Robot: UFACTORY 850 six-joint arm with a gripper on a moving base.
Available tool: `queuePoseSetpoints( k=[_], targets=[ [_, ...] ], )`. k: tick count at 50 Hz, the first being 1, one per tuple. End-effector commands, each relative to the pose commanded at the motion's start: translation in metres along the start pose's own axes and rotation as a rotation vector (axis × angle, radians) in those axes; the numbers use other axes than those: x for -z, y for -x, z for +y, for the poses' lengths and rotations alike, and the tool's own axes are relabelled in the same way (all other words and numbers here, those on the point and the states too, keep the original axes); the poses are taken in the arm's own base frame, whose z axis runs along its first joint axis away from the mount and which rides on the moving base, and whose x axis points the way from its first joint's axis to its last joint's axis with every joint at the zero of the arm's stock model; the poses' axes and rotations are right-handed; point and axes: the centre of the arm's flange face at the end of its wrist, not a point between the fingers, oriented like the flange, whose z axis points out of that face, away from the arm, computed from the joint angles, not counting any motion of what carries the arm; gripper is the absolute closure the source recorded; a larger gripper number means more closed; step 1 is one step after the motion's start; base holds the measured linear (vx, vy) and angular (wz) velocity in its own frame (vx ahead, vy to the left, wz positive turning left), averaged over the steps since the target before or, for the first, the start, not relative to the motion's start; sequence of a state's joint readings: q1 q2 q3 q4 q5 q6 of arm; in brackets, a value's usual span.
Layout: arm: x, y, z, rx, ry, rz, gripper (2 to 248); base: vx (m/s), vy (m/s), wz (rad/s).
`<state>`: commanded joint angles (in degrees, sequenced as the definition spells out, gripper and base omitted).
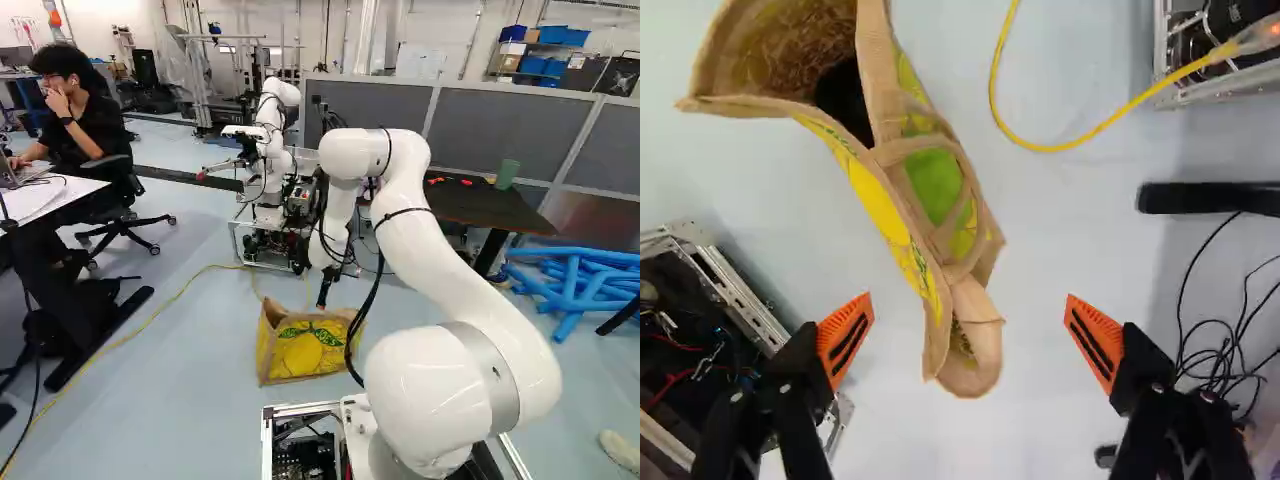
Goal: Pick up the bag on the ground and place it on the table
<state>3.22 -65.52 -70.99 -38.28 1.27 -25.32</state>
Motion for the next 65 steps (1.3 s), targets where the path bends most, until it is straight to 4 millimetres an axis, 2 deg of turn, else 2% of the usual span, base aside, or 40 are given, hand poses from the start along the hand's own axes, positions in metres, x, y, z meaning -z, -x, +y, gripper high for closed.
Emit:
queuePoseSetpoints(
  k=[22,41,65],
  targets=[
    [-0.034,0.001,0.0,0.215,-0.017,-0.006,3,0.0,0.0,0.0],
    [-0.063,0.0,-0.002,0.234,-0.028,-0.01,3,0.0,0.0,0.0],
    [-0.1,-0.022,-0.012,0.277,-0.036,-0.008,3,0.0,0.0,0.0]
  ],
)
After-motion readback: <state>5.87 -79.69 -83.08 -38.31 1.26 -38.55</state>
